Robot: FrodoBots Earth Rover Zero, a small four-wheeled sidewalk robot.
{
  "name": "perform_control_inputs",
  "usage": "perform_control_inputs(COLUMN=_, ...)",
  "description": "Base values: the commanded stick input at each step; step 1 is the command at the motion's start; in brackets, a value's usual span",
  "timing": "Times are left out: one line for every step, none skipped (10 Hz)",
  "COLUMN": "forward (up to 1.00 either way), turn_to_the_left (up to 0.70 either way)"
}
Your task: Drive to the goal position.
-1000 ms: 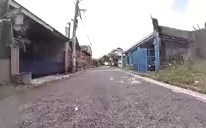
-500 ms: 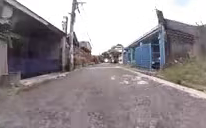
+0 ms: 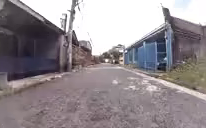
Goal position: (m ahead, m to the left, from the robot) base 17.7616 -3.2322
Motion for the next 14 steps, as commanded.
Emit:
perform_control_inputs(forward=1.0, turn_to_the_left=0.0)
perform_control_inputs(forward=1.0, turn_to_the_left=0.0)
perform_control_inputs(forward=1.0, turn_to_the_left=0.0)
perform_control_inputs(forward=1.0, turn_to_the_left=0.0)
perform_control_inputs(forward=1.0, turn_to_the_left=0.0)
perform_control_inputs(forward=1.0, turn_to_the_left=0.0)
perform_control_inputs(forward=1.0, turn_to_the_left=0.0)
perform_control_inputs(forward=1.0, turn_to_the_left=0.0)
perform_control_inputs(forward=1.0, turn_to_the_left=-0.07)
perform_control_inputs(forward=1.0, turn_to_the_left=-0.31)
perform_control_inputs(forward=1.0, turn_to_the_left=-0.24)
perform_control_inputs(forward=1.0, turn_to_the_left=0.0)
perform_control_inputs(forward=1.0, turn_to_the_left=0.0)
perform_control_inputs(forward=1.0, turn_to_the_left=0.0)
